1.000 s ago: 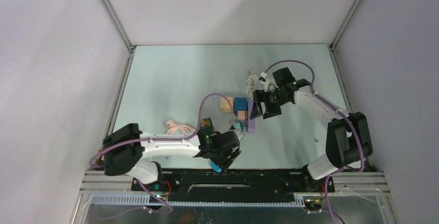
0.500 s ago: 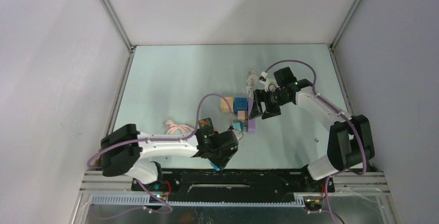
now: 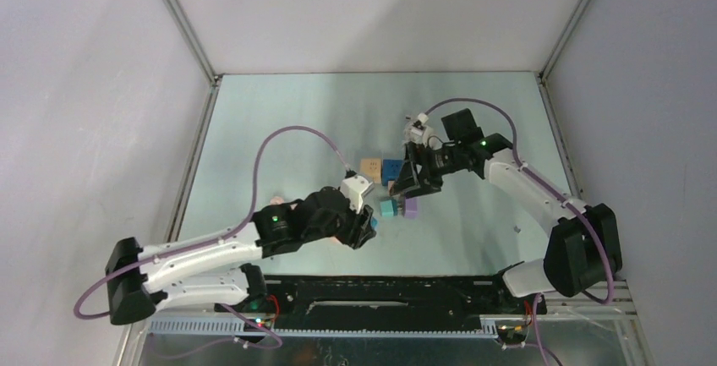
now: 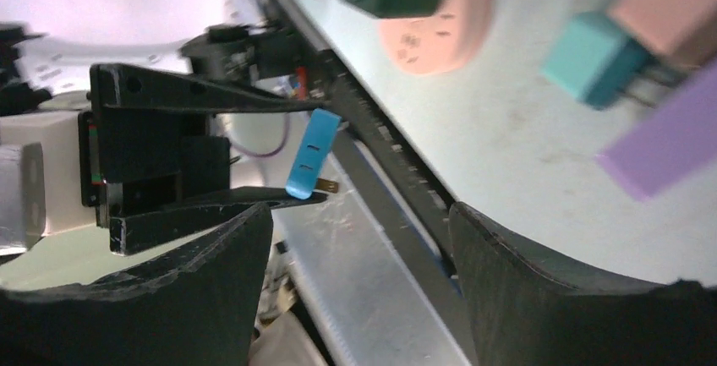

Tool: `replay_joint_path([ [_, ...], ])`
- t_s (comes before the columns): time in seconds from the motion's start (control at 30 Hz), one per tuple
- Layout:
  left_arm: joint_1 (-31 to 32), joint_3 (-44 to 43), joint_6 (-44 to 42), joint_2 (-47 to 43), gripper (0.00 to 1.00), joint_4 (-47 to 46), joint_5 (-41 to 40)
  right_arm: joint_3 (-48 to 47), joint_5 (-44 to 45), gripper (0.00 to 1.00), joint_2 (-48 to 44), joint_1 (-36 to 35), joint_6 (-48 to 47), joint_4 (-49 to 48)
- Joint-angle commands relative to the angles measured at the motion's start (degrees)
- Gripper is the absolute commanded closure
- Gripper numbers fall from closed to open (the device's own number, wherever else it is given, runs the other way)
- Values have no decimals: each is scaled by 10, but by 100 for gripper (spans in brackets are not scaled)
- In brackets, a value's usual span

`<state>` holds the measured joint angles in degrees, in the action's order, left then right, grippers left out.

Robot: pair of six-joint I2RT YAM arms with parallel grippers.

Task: Insert the plug
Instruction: Pick up the plug from the corner of the board.

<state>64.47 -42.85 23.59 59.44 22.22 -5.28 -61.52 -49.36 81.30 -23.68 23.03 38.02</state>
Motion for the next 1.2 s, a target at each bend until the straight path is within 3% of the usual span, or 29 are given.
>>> replay_joint_path([
  [0.0, -6, -4, -66, -46, 54, -52, -68, -2, -108, 22, -3, -52, 116, -110],
  [0.23, -19, -73, -111, -12, 54, -7, -92, -66, -110, 27, 46, -133, 128, -104],
  [0.43, -20, -97, -126, 6, 54, -11, -93, -118, -56, 31, 89, -156, 69, -5],
  [0.6, -20, -104, -129, 5, 54, -21, -93, -126, -48, 38, 113, -160, 68, -7],
  [0.7, -21, -108, -129, 7, 54, -16, -101, -130, -60, 60, 121, -161, 73, -19],
  [0.8, -21, -106, -129, 4, 53, -16, -103, -130, -67, 96, 123, -157, 69, -17],
  [0.83, -21, -106, -128, 3, 50, -18, -103, -130, -69, 100, 121, -155, 61, -15],
  [0.93, -31, -108, -127, 2, 22, -17, -89, -130, -68, 100, 110, -139, 30, -4],
  [0.97, -40, -113, -123, 1, 17, -11, -73, -130, -71, 100, 105, -130, 16, 3],
  [1.17, -166, -94, -81, -64, 11, -7, 174, -130, -99, 100, 60, -81, -121, 65],
])
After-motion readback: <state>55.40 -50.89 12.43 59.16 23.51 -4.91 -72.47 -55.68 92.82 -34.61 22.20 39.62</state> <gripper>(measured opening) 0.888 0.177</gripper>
